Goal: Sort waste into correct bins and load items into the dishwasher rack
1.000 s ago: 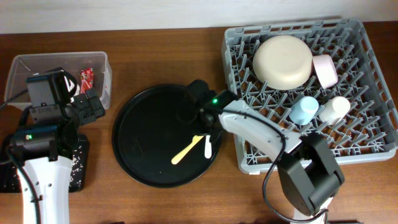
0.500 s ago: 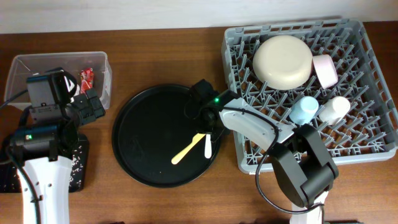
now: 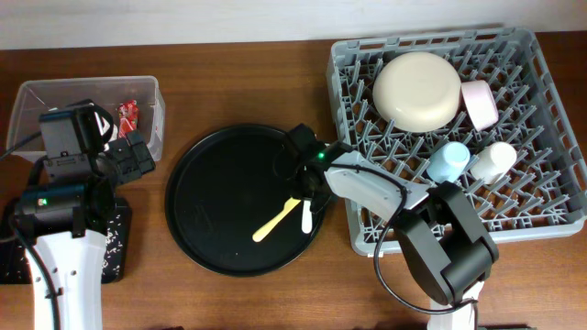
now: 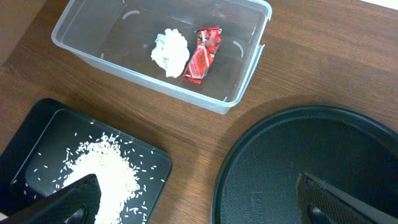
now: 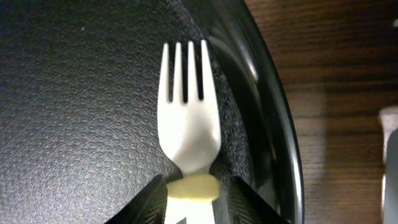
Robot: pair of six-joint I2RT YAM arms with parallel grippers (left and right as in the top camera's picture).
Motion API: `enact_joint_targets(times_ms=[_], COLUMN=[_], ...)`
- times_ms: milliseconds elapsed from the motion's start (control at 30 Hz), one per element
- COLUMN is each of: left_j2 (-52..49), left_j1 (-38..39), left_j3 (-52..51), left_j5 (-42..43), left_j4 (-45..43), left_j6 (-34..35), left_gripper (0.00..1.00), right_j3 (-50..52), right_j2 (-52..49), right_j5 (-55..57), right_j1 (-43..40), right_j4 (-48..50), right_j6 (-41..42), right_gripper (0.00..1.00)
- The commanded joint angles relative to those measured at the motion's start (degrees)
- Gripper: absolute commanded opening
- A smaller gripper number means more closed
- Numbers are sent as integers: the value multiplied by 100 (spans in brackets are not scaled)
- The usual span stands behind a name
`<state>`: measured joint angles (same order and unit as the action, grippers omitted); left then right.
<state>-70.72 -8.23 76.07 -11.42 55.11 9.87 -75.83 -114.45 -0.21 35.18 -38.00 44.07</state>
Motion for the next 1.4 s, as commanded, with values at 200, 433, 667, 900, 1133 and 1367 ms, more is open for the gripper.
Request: enact_joint_targets(times_ms=[200,433,667,900,1133,1367], left_j2=[28,28,28,28,28,28], left_j1=[-9,-9,-9,-9,-9,-9], left_j3=[74,74,74,74,74,74], left_j5=[-42,-42,-42,-42,-42,-42], left_j4=[11,11,11,11,11,11], left_j6=[-20,-20,-20,-20,-20,-20], left_gripper=[99,99,99,99,99,99], right_j3=[61,-35,-232,-1390,-3650,-4148], right_j2=[-39,-33,-22,37,37,35], right_j5=[70,66,-83,-101,-101,94], right_j1=[9,4,4,-22,-575,-1906], right_j4=[-35,-81,-251,-1054,-2763,-3250], right_j6=[-28,-28,-28,-396,-1770,-3810], right_gripper=[21,10,4,4,4,4])
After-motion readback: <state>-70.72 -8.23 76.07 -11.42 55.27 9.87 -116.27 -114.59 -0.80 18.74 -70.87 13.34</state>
